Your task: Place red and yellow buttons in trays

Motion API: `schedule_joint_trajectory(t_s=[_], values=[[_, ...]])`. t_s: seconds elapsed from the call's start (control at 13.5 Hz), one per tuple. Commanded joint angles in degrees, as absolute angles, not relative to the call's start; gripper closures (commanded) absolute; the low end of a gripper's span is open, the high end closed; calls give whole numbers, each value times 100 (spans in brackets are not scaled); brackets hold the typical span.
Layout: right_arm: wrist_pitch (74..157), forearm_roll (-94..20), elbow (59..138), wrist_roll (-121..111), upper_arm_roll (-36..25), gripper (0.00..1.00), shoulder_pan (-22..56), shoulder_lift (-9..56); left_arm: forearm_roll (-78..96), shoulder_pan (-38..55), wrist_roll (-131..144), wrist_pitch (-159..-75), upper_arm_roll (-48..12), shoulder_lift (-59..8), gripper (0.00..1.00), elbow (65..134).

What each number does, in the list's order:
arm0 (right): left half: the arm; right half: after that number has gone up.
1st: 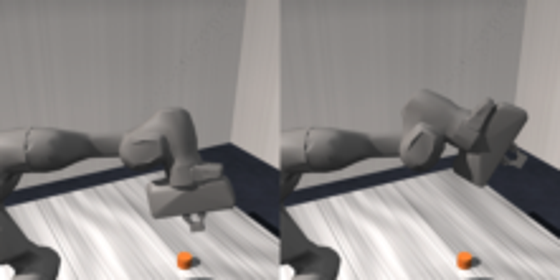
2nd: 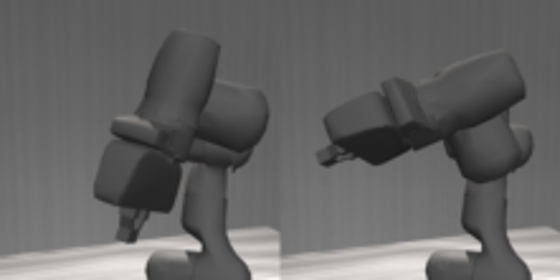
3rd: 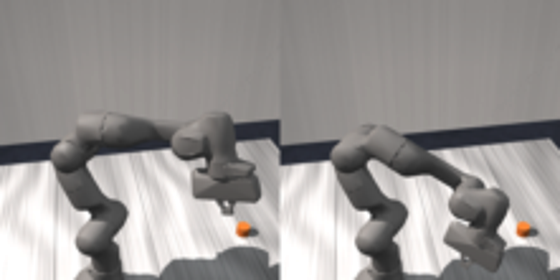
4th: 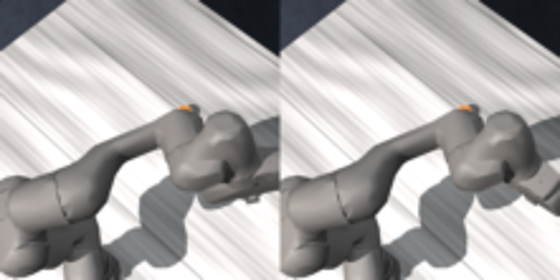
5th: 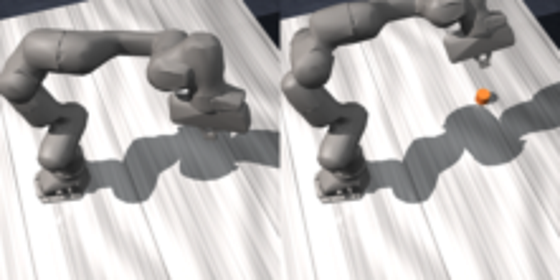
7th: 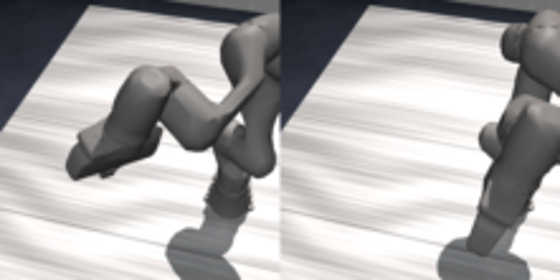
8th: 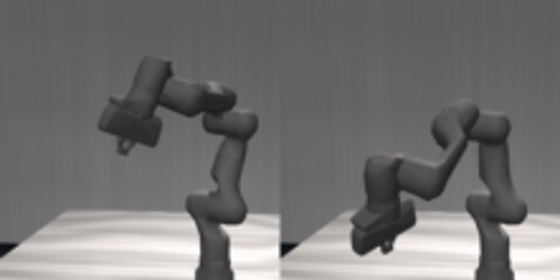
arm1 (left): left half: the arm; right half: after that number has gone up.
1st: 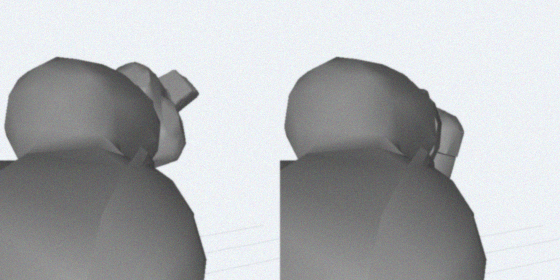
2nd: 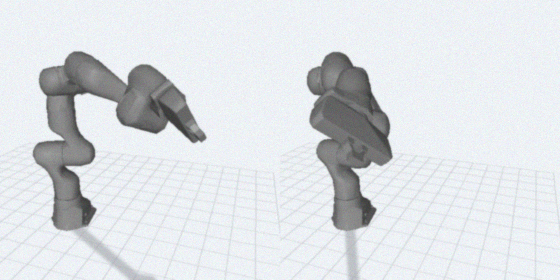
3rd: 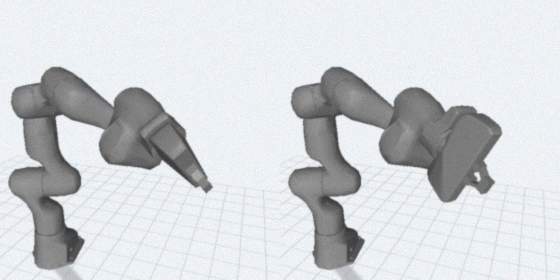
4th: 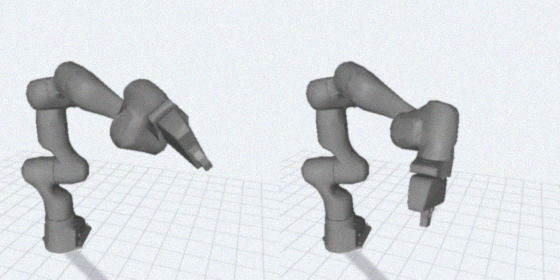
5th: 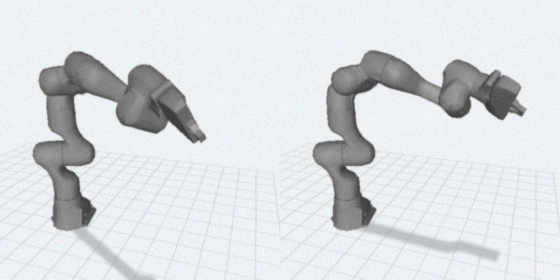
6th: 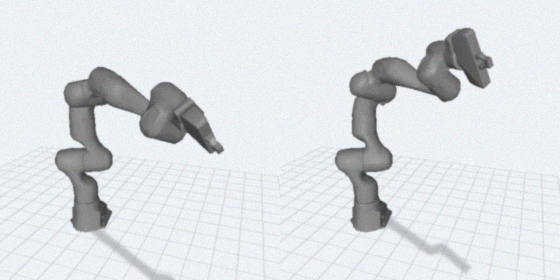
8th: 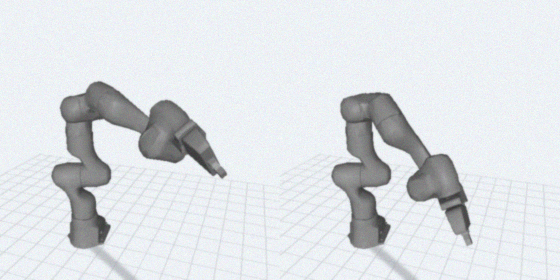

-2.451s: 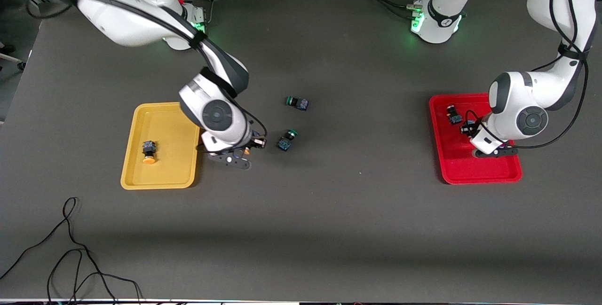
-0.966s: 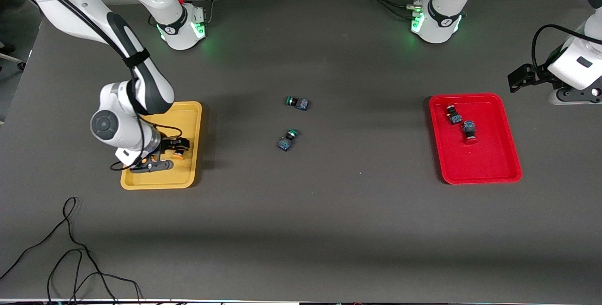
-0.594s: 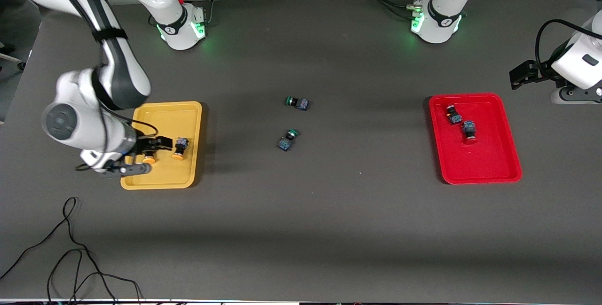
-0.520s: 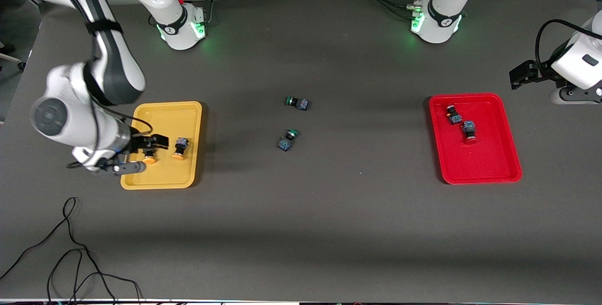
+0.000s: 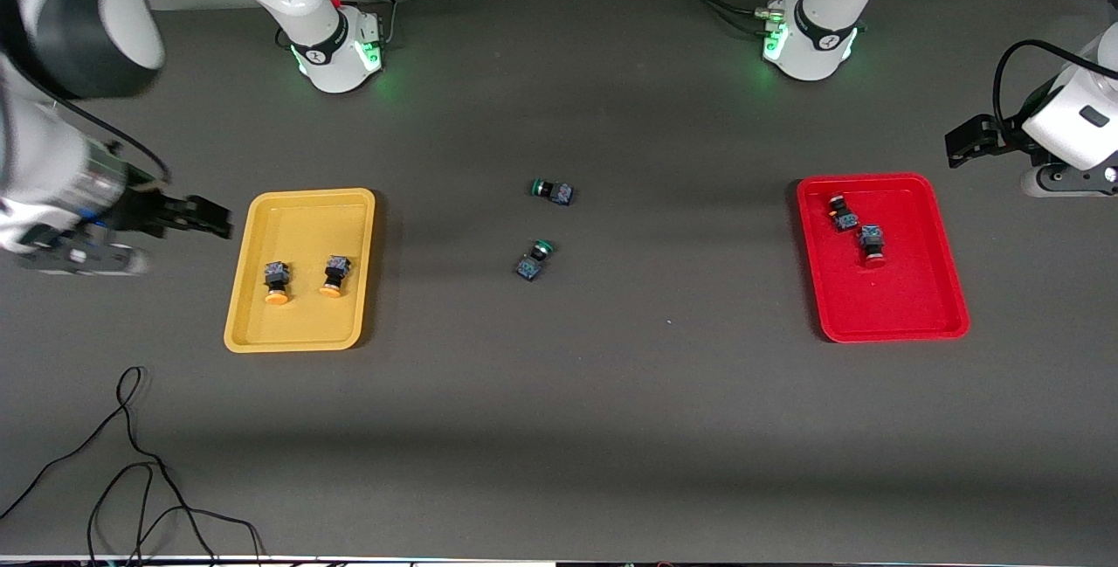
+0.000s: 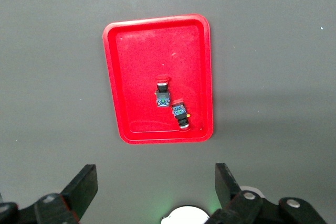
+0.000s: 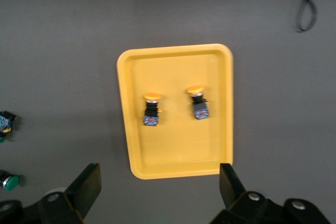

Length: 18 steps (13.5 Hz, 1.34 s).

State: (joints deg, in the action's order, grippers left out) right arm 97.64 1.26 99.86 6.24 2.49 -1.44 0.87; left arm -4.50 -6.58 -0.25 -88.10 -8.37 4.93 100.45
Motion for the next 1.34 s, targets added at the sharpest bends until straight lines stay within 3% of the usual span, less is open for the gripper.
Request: schedule_joint_trajectory(t_s=[0.0,0.59,1.26], values=[[9546,26,9923,589,-70,0,-97,-184,-404,-677,-141,-8649,-817,431,0,9914],[8851,26,9501,334,-114,0,-97,-237,-404,-686,-210,-8578,-774,431,0,9905],[8789,18,9536,351,-114,0,-88,-255,-404,-694,-334,-8543,-712,439,0,9888]])
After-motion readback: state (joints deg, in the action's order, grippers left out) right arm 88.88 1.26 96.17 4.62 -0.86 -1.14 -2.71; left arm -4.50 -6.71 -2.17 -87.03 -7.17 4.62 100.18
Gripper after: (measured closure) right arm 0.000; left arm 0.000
